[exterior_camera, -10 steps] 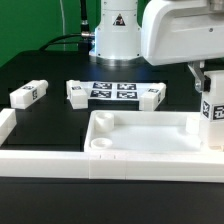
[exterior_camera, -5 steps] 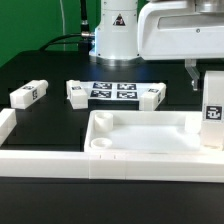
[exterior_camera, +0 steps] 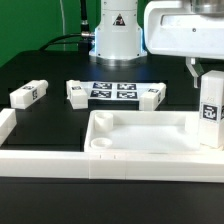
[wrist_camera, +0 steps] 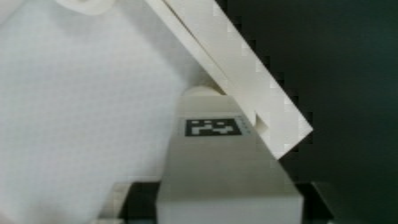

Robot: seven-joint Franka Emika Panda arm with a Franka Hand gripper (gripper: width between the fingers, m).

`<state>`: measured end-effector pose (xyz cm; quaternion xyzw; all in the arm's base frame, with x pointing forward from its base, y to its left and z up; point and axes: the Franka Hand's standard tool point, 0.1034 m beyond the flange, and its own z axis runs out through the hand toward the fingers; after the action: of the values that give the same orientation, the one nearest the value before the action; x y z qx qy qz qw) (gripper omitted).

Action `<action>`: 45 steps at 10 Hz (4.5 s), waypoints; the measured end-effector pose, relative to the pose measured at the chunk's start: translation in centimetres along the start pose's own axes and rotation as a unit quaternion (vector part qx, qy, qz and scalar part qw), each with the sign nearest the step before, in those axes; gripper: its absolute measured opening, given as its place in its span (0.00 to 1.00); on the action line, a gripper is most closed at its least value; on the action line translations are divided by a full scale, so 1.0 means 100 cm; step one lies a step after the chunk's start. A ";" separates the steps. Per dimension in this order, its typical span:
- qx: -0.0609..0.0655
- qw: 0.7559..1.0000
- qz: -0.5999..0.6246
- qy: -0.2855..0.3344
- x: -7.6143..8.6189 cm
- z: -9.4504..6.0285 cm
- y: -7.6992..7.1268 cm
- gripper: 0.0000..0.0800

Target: Assemble desk

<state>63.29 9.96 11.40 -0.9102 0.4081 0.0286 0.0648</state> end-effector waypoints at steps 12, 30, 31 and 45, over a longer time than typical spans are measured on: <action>-0.002 0.995 -0.099 -0.001 -0.005 0.001 -0.003 0.81; -0.042 0.807 -0.589 0.011 0.000 0.002 0.001 0.36; -0.042 0.807 -0.589 0.011 0.000 0.002 0.001 0.36; -0.007 0.998 -0.067 0.009 -0.001 0.003 0.001 0.36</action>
Offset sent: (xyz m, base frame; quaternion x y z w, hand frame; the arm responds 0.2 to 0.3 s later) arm 0.0000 0.0000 0.0000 0.0000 0.0000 0.1938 0.9810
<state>63.18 9.97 11.14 -0.9363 0.3461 0.0185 0.0568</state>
